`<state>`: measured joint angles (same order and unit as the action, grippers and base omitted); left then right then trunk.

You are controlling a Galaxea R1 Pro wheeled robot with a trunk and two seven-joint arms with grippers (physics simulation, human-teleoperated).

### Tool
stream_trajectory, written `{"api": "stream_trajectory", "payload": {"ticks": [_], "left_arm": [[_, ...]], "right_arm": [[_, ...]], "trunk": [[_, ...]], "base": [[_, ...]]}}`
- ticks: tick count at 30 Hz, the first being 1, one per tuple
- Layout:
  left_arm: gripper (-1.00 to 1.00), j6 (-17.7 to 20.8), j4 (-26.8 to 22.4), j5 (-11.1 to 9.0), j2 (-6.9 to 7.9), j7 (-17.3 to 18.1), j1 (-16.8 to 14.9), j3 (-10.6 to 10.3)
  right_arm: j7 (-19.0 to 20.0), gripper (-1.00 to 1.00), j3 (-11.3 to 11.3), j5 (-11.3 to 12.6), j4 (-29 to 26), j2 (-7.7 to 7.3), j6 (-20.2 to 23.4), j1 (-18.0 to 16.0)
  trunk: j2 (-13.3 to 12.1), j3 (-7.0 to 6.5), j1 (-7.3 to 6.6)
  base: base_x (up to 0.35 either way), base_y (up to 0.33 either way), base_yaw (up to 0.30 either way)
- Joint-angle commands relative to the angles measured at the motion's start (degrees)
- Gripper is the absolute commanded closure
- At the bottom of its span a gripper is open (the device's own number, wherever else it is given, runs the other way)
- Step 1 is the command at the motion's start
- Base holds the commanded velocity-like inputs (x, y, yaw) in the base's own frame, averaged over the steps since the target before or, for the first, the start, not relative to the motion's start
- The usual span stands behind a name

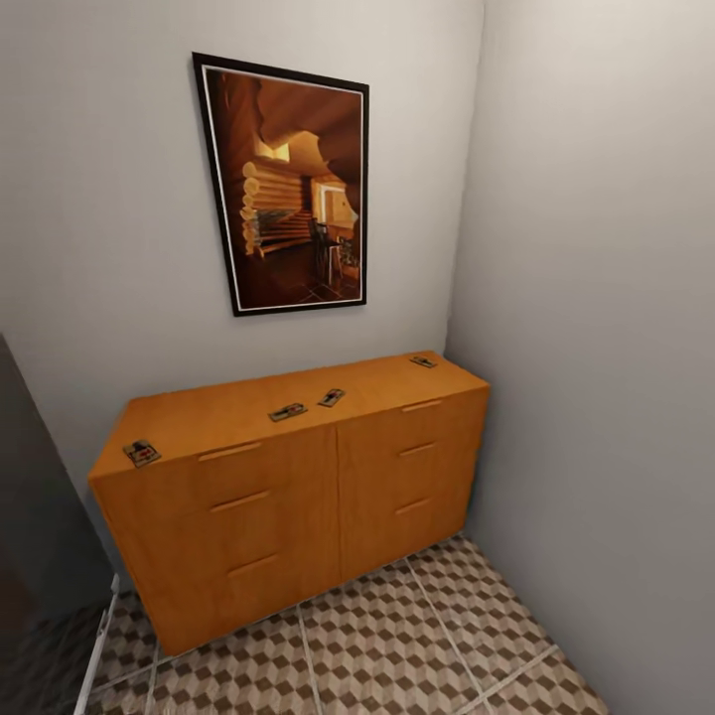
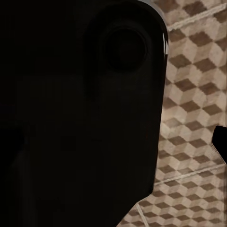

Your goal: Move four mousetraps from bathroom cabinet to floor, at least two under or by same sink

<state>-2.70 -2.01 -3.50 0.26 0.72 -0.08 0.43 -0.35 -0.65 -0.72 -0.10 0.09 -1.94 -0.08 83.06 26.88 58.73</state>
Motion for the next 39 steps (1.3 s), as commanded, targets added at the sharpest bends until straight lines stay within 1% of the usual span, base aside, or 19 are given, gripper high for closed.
{"api": "stream_trajectory", "payload": {"ticks": [1,20,27,39], "left_arm": [[-1.0,-0.1,0.0,-0.4,0.0,0.1,0.0,0.0],[-1.0,-0.1,0.0,-0.4,0.0,0.1,0.0,0.0],[-1.0,-0.2,0.0,-0.4,-0.02,0.1,0.0,0.0],[-1.0,-0.2,0.0,-0.4,-0.03,0.1,0.0,0.0]], "right_arm": [[0.0,-1.0,-0.1,-0.1,0.0,0.0,-0.2,0.0],[-0.1,-1.0,-0.1,-0.1,0.0,0.0,-0.1,0.0],[-0.1,-1.0,-0.1,-0.1,0.0,0.0,-0.1,0.0],[0.0,-1.0,-0.1,-0.1,0.0,0.0,-0.1,0.0]], "trunk": [[0.0,0.05,0.0],[0.0,0.05,0.0],[0.0,0.05,0.0],[0.0,0.05,0.0]], "base": [[0.0,0.0,0.268],[0.0,0.0,0.259],[0.0,0.0,0.085],[0.0,0.0,0.016]]}}
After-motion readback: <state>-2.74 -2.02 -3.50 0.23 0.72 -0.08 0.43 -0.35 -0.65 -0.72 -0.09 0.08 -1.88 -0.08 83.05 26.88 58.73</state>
